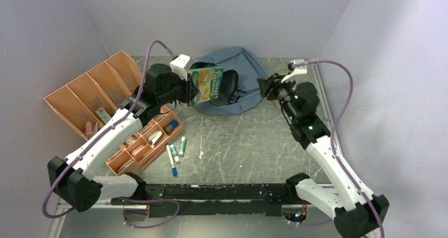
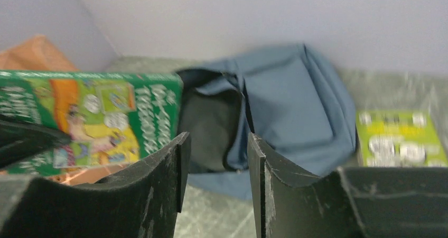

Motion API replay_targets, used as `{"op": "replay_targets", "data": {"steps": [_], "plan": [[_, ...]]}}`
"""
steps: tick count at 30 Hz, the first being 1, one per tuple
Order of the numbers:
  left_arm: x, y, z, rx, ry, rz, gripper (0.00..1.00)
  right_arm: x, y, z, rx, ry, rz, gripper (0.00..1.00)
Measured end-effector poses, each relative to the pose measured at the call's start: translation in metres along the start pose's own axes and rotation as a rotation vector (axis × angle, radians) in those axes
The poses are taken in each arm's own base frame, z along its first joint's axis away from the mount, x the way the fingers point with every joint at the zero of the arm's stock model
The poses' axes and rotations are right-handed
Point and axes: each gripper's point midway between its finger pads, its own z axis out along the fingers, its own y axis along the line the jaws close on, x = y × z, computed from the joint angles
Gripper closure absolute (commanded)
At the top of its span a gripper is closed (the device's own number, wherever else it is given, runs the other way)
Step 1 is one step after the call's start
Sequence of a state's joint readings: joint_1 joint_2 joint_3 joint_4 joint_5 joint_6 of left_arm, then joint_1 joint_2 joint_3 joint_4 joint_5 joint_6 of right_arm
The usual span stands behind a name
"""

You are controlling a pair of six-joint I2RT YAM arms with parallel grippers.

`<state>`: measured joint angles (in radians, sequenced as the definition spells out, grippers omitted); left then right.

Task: Pack the student bag
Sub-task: Place the book in the student bag.

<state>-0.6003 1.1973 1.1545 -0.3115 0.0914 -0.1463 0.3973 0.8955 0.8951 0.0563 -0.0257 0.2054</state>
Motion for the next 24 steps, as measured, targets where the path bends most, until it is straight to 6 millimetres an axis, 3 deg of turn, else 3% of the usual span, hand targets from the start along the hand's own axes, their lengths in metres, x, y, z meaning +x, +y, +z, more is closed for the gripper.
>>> {"op": "replay_targets", "data": {"steps": [4,5,7,8,12,16,18,21,24], "plan": [[0.014,0.042,0.012,-0.128,0.059,-0.127,0.95,0.063,-0.028,0.014,0.166,0.212,0.107,0.36],[0.017,0.050,0.010,-0.156,0.067,-0.149,0.95,0.078,-0.034,0.016,0.202,0.271,0.124,0.25],[0.017,0.060,0.007,-0.194,0.071,-0.184,0.95,0.097,-0.040,0.019,0.251,0.367,0.142,0.10],[0.014,0.064,0.005,-0.210,0.067,-0.197,0.95,0.101,-0.041,0.022,0.265,0.401,0.143,0.08],[0.003,0.072,0.002,-0.238,0.032,-0.238,0.95,0.095,-0.038,0.030,0.248,0.437,0.111,0.12],[0.003,0.075,0.000,-0.257,0.028,-0.263,0.95,0.099,-0.023,0.037,0.143,0.484,0.087,0.31],[0.002,0.077,-0.002,-0.271,0.023,-0.266,0.95,0.103,-0.013,0.040,0.083,0.503,0.091,0.36],[-0.004,0.079,-0.009,-0.292,-0.001,-0.266,0.95,0.112,0.012,0.048,-0.017,0.533,0.103,0.38],[-0.013,0.080,-0.019,-0.310,-0.038,-0.262,0.95,0.121,0.051,0.065,-0.135,0.565,0.087,0.39]]}}
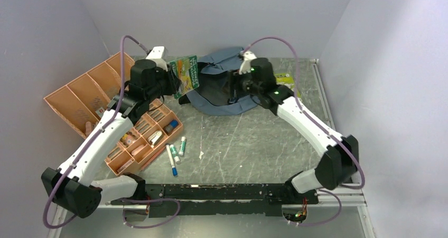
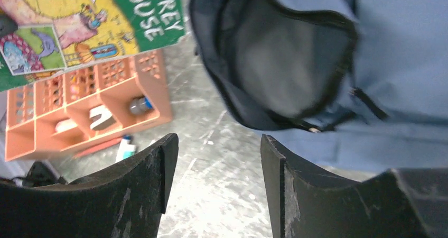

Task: Pack the student bag
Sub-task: Place the book in the student bag.

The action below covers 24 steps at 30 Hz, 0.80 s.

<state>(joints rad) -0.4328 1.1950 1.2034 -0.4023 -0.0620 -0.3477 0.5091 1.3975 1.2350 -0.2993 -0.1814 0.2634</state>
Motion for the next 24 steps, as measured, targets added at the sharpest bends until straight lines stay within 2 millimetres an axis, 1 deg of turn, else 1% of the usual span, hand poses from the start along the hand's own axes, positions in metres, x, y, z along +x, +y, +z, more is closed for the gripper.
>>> {"op": "replay_targets", "data": {"steps": [2,3,5,7,10,16,19,22,24], "plan": [[-0.005,0.002,-0.006,-0.009,-0.023,-0.001,0.95,0.003,0.022,0.018,-0.062,0.024,-0.033,0.41],[-0.007,0.003,-0.010,-0.015,-0.036,-0.002,0.95,0.006,0.030,0.027,-0.086,0.040,-0.047,0.42],[-0.009,0.006,-0.017,-0.027,-0.054,-0.004,0.95,0.012,0.037,0.042,-0.106,0.064,-0.067,0.44],[-0.009,0.009,-0.022,-0.037,-0.068,-0.005,0.95,0.015,0.035,0.059,-0.100,0.082,-0.083,0.45],[-0.010,0.011,-0.026,-0.043,-0.077,-0.006,0.95,0.017,0.026,0.091,-0.064,0.102,-0.104,0.49],[-0.005,0.013,-0.028,-0.050,-0.065,-0.005,0.95,0.019,-0.003,0.157,0.062,0.130,-0.158,0.49],[-0.005,0.013,-0.031,-0.051,-0.066,-0.007,0.95,0.029,-0.018,0.178,0.137,0.157,-0.206,0.47],[-0.004,0.014,-0.035,-0.050,-0.069,-0.013,0.95,0.035,-0.032,0.190,0.212,0.176,-0.254,0.38],[-0.003,0.014,-0.037,-0.051,-0.067,-0.014,0.95,0.034,-0.043,0.196,0.267,0.181,-0.287,0.32]]}}
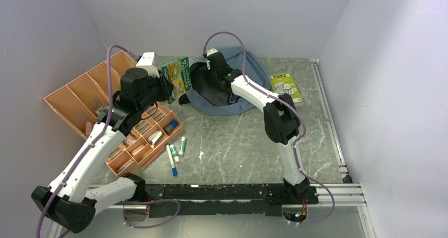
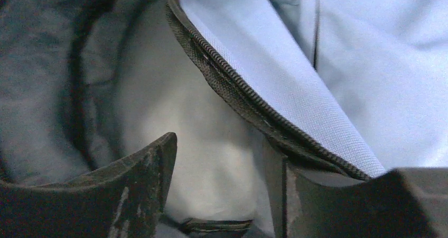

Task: Pack the student bag
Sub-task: Place the book in the student bag.

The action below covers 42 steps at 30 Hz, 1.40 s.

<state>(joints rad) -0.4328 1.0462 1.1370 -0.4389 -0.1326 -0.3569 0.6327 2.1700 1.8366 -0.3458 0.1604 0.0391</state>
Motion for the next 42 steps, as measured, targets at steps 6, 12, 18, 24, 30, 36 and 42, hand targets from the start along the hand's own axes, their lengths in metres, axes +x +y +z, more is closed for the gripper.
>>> {"op": "replay_targets", "data": {"steps": [6,12,18,24,30,36,42], "plan": [[0.002,0.001,0.000,-0.002,0.006,-0.005,0.95,0.002,-0.032,0.005,0.180,0.010,-0.070,0.06],[0.004,0.001,0.000,-0.004,0.013,-0.004,0.95,0.014,-0.053,0.017,0.302,0.045,-0.139,0.00],[0.006,0.002,0.000,-0.007,0.020,-0.003,0.95,0.047,-0.054,0.039,0.309,0.132,-0.193,0.00],[0.008,0.003,0.000,-0.009,0.026,-0.002,0.95,0.050,-0.059,0.048,0.351,0.151,-0.212,0.01],[0.009,0.003,0.000,-0.009,0.028,-0.002,0.95,0.052,-0.079,0.043,0.477,0.158,-0.241,0.25],[0.010,0.002,0.001,-0.008,0.033,-0.002,0.95,0.054,-0.084,0.040,0.526,0.166,-0.260,0.49],[0.013,0.003,0.004,-0.011,0.045,-0.001,0.95,0.055,-0.081,0.041,0.503,0.170,-0.244,0.88]]}}
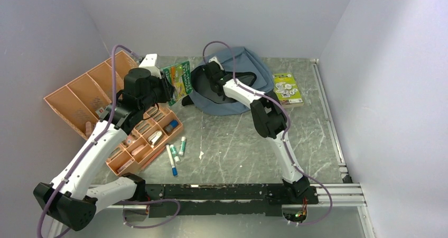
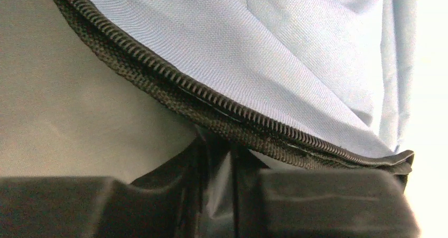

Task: Pack the student bag
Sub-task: Place the book in the student bag.

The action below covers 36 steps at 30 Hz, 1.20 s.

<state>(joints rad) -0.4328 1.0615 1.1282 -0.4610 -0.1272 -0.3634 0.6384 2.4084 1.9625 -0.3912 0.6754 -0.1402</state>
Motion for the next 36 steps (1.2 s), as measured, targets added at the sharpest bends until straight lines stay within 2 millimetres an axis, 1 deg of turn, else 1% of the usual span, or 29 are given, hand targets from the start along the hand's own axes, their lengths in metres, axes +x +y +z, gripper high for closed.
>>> {"op": "replay_targets", "data": {"steps": [2,4,7,12,15,18,19,22,25,29,32,36], "plan": [[0.001,0.000,0.001,0.001,0.005,0.001,0.95,-0.001,-0.001,-0.002,-0.031,0.004,0.017,1.00],[0.002,-0.001,0.002,0.007,0.011,0.000,0.95,-0.003,-0.006,-0.005,-0.050,0.006,0.041,1.00],[0.005,-0.006,0.005,0.028,0.023,-0.004,0.95,-0.011,-0.021,-0.013,-0.068,-0.001,0.082,1.00],[0.009,-0.014,0.013,0.070,0.034,-0.028,0.95,-0.031,-0.048,-0.032,-0.103,-0.028,0.150,1.00],[0.010,-0.023,0.018,0.110,0.037,-0.057,0.95,-0.043,-0.066,-0.042,-0.148,-0.040,0.222,1.00],[0.007,-0.035,0.028,0.152,0.035,-0.123,0.95,-0.052,-0.084,-0.046,-0.206,-0.050,0.316,1.00],[0.007,-0.039,0.033,0.163,0.040,-0.153,0.95,-0.052,-0.087,-0.046,-0.223,-0.048,0.339,1.00],[0.015,-0.050,0.051,0.192,0.075,-0.242,0.95,-0.056,-0.098,-0.050,-0.272,-0.054,0.410,1.00],[0.027,-0.056,0.074,0.198,0.118,-0.324,0.95,-0.055,-0.104,-0.055,-0.304,-0.061,0.447,1.00],[0.040,-0.056,0.098,0.177,0.151,-0.396,0.95,-0.049,-0.099,-0.064,-0.342,-0.066,0.463,1.00],[0.041,-0.059,0.110,0.178,0.150,-0.451,0.95,-0.043,-0.092,-0.069,-0.364,-0.068,0.476,1.00],[0.030,-0.068,0.125,0.200,0.121,-0.533,0.95,-0.040,-0.087,-0.071,-0.385,-0.074,0.506,1.00]]}}
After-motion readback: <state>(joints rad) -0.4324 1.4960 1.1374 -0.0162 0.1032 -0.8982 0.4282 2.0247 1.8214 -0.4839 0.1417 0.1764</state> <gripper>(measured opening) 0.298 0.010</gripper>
